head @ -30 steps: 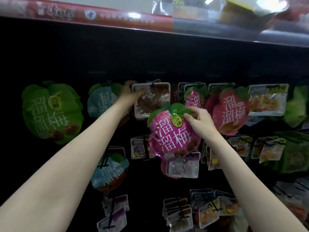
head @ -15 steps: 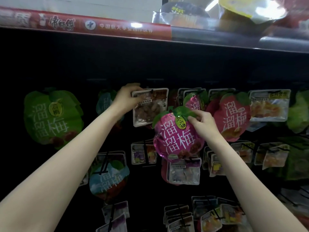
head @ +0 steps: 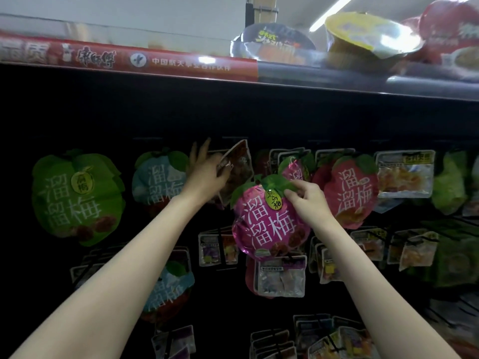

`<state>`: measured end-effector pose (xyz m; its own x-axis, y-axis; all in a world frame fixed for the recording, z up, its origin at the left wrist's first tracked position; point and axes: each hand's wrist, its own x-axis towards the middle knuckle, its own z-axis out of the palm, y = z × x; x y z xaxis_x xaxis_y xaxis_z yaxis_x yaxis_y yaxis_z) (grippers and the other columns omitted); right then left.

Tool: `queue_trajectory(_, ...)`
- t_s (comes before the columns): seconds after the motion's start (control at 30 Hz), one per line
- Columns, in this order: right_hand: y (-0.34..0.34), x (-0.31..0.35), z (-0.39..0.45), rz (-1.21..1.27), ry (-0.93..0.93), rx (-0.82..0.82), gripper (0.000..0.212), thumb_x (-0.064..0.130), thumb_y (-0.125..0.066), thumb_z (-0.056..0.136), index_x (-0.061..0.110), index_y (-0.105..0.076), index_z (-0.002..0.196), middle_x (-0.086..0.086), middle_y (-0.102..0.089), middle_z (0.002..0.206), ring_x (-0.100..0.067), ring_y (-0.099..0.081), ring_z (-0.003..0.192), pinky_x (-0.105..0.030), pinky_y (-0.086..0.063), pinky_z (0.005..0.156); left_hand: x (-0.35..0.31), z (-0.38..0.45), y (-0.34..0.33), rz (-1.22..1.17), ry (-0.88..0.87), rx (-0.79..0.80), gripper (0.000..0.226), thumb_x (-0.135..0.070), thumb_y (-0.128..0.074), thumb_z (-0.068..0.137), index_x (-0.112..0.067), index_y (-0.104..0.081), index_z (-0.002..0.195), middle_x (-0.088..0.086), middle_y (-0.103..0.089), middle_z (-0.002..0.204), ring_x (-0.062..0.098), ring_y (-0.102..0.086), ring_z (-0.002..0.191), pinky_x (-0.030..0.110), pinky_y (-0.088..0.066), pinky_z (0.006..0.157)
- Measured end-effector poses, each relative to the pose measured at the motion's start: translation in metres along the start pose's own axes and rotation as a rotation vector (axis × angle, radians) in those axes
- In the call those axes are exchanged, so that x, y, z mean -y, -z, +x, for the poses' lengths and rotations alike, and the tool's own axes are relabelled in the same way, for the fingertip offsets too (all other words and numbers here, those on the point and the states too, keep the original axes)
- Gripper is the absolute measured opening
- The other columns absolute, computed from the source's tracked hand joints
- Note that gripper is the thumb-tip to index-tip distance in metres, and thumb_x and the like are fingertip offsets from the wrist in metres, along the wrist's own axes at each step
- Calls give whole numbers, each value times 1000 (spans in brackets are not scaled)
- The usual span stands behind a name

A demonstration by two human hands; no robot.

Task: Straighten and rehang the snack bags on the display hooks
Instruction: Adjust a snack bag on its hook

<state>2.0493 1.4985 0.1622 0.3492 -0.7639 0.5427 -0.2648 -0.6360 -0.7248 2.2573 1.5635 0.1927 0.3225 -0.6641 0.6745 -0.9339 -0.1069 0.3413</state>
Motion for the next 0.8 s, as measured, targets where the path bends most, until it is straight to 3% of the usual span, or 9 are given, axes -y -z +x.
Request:
queue_trajectory(0.07, 1, 2, 1, -6, 6, -1, 27, 12, -51, 94, 5, -61, 118, -5, -63, 100, -17, -57, 92, -26, -43, 78, -3, 1, 7, -129, 45, 65, 37, -33, -48, 95, -18, -54, 127, 6, -18, 154, 27, -6, 143, 32, -16, 111)
queue_trajectory(0.13, 0, 6, 2, -31, 26, -5, 26, 11, -51, 95, 6, -61, 118, -2, -62, 95, -17, -58, 87, -25, -41, 71, -6, -1, 9, -284, 86, 78, 33, -25, -49, 95, -10, -57, 124, 6, -38, 138, 25, -28, 135, 17, -27, 90)
queue_trajectory(0.23, -4, 16, 3, -76, 57, -2, 27, 12, -50, 95, 6, -60, 120, 4, -57, 85, -24, -61, 86, -29, -43, 69, -7, -7, 4, -312, 139, -37, 27, -21, -52, 94, -5, -59, 114, 14, -47, 126, 29, -43, 123, 19, -34, 79)
queue_trajectory(0.33, -9, 22, 5, -114, 92, 0, 26, 10, -50, 95, 4, -62, 117, -9, -65, 98, -25, -60, 90, -26, -41, 71, -10, -11, -3, -385, 151, -27, 16, -15, -54, 92, -3, -62, 100, 8, -63, 94, 31, -59, 100, 17, -39, 63)
queue_trajectory(0.43, -10, 26, 9, -115, 76, -9, 27, 11, -49, 95, 4, -61, 118, -17, -66, 109, -37, -60, 101, -38, -46, 81, -15, -14, -2, -368, 189, -82, 23, -10, -53, 92, -3, -62, 113, 12, -66, 106, 26, -62, 98, 23, -41, 70)
queue_trajectory(0.6, -6, 27, 15, -64, 54, -24, 33, 13, -49, 96, 4, -55, 126, -13, -60, 123, -26, -56, 112, -28, -43, 86, -13, -20, 11, -247, 115, -208, 28, -7, -55, 89, -4, -62, 117, 11, -65, 113, 21, -62, 100, 20, -43, 75)
queue_trajectory(0.67, -3, 28, 16, -21, 60, -4, 34, 13, -51, 95, 3, -55, 127, -12, -59, 125, -26, -53, 117, -32, -43, 95, -11, -23, 23, -223, 30, -202, 19, -8, -58, 88, -4, -67, 104, 6, -68, 99, 17, -62, 90, 20, -43, 69)
queue_trajectory(0.8, 4, 25, 20, 79, 66, 11, 28, 12, -56, 91, 4, -61, 118, -11, -64, 112, -24, -59, 105, -40, -49, 93, -17, -25, 58, -194, -120, -117, 5, -9, -62, 85, -10, -67, 87, -7, -59, 77, 9, -57, 74, 11, -34, 55)
